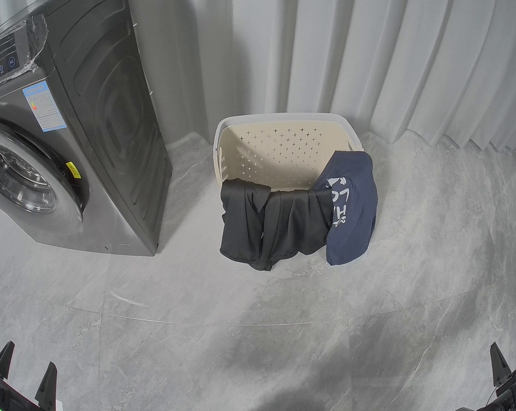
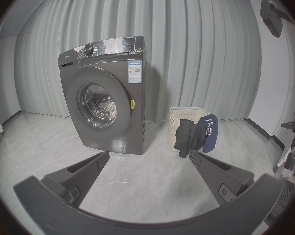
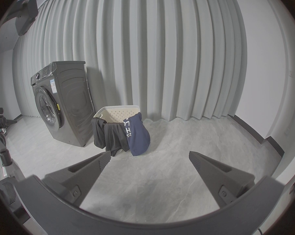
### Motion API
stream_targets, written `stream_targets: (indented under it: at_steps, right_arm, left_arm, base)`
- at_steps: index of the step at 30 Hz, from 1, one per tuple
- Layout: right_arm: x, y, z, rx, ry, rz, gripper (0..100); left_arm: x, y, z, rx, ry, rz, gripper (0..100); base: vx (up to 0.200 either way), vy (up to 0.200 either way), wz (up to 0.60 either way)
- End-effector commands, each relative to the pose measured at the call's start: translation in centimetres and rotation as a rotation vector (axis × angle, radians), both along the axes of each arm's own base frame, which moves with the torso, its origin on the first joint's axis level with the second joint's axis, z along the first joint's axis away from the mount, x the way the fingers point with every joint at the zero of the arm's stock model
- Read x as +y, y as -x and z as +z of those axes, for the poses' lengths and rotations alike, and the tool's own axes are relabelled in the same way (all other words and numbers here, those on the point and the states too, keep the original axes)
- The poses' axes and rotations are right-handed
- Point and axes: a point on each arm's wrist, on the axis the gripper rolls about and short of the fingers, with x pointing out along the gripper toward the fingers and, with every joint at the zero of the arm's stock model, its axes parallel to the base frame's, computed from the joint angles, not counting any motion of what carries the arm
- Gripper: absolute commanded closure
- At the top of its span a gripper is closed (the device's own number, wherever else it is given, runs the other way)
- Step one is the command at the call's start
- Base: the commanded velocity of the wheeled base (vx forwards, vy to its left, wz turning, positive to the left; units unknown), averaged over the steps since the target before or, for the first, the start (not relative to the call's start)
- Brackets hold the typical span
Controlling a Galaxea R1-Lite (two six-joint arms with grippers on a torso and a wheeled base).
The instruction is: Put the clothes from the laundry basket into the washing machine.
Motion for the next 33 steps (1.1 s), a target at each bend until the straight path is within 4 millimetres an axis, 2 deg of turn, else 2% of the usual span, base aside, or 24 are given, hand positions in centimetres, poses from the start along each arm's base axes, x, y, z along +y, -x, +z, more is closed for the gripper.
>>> stream_targets:
  at_steps: [1, 8, 33]
  right_arm:
    - [0.00, -0.11, -0.45, 0.015, 0.000, 0.001, 0]
    - [0.00, -0.11, -0.45, 0.015, 0.000, 0.001, 0]
    - [0.00, -0.11, -0.45, 0.015, 0.002, 0.003, 0]
  left_arm:
    - [0.00, -0.03, -0.43, 0.004, 0.000, 0.000, 0]
    - [0.00, -0.03, -0.43, 0.004, 0.000, 0.000, 0]
    - [0.00, -0.02, -0.43, 0.003, 0.000, 0.002, 0]
  base:
    - [0.000, -0.200, 0.00]
    - [0.000, -0.029, 0.00]
    - [0.192, 0.000, 0.00]
